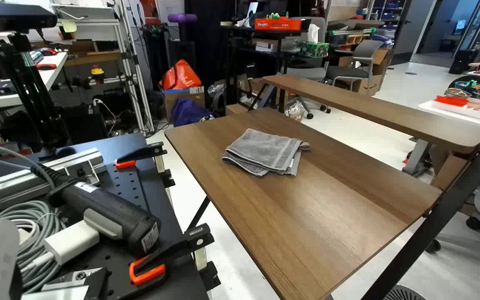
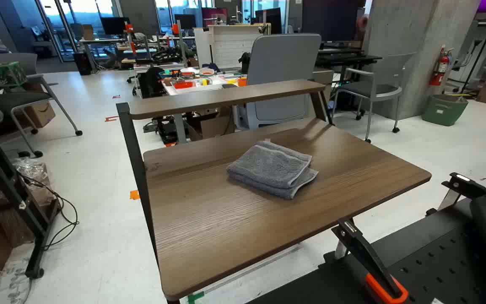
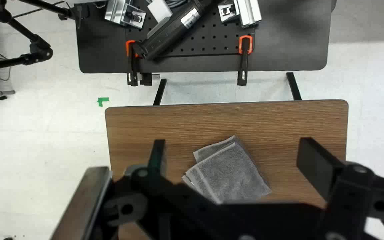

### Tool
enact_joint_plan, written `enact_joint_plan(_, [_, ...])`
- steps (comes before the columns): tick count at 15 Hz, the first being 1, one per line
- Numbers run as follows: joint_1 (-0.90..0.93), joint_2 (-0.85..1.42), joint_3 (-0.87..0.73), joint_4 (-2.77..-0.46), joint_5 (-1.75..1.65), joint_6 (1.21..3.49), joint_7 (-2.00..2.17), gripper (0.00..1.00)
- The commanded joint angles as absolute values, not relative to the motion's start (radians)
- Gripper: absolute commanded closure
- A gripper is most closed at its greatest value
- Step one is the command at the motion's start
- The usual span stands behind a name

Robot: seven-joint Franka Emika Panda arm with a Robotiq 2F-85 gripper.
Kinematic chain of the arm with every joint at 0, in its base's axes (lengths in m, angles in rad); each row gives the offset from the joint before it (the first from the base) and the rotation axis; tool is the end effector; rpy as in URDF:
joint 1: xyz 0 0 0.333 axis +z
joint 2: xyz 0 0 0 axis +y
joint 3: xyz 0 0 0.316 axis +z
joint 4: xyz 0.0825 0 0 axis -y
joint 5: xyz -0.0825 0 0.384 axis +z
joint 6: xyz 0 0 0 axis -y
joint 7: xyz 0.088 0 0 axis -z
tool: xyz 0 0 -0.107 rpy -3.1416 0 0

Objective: Move the cloth to the right

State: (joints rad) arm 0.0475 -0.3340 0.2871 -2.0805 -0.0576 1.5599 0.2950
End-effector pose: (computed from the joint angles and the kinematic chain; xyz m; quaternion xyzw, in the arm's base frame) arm 0.4099 0.1499 0.5455 0.9922 0.0101 -0.0722 0.1014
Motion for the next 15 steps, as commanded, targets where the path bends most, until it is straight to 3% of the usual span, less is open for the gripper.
enact_joint_plan(1, [0.078, -0.33, 0.262, -2.078, -0.065, 1.558, 0.303, 0.0])
enact_joint_plan(5, [0.071, -0.298, 0.244, -2.088, -0.056, 1.638, 0.317, 0.0])
enact_joint_plan(15, [0.063, -0.092, 0.191, -2.231, -0.069, 2.109, 0.406, 0.0])
